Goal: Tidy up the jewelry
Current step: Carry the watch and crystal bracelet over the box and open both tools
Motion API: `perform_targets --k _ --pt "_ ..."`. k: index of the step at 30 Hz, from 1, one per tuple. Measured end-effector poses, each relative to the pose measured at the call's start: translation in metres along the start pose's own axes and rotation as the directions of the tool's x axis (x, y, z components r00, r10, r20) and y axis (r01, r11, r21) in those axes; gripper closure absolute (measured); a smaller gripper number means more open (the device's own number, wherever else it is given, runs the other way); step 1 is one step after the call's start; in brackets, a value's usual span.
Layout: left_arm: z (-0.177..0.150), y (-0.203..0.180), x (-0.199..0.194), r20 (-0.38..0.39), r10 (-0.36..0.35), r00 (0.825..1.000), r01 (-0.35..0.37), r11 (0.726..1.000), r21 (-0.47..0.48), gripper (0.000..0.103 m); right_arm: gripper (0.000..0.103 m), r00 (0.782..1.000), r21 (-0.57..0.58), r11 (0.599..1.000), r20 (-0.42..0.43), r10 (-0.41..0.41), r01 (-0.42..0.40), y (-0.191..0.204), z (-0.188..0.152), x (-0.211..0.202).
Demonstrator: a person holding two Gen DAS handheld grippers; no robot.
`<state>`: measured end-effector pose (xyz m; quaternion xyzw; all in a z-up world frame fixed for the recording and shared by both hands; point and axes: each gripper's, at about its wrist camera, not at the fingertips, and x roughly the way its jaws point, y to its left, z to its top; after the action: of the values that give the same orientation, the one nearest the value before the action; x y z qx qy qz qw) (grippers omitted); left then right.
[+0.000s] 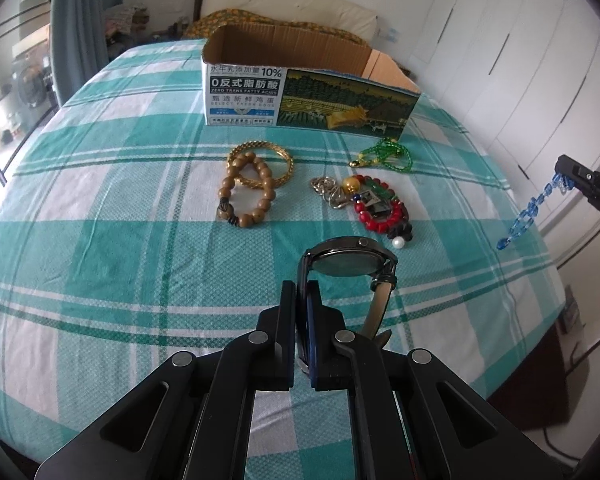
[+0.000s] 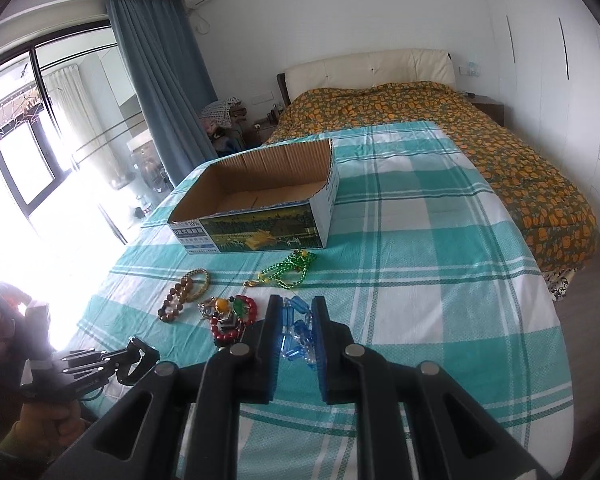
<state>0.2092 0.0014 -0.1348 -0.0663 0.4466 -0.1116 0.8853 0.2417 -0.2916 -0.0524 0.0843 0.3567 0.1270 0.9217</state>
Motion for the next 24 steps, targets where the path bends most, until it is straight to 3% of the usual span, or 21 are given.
perform_targets --k 9,24 --pt "0.020 0.009 -0.024 0.050 -0.024 0.998 0.025 1.000 -0.017 0.100 0.091 0.999 -0.046 0.999 0.042 0.014 -0.012 0.020 0.017 -0.015" --pt "0.054 0.021 -0.043 0.072 -0.071 0.995 0.073 0.997 -0.024 0.100 0.091 0.994 -0.095 0.994 0.092 0.055 -0.046 0.043 0.043 -0.032"
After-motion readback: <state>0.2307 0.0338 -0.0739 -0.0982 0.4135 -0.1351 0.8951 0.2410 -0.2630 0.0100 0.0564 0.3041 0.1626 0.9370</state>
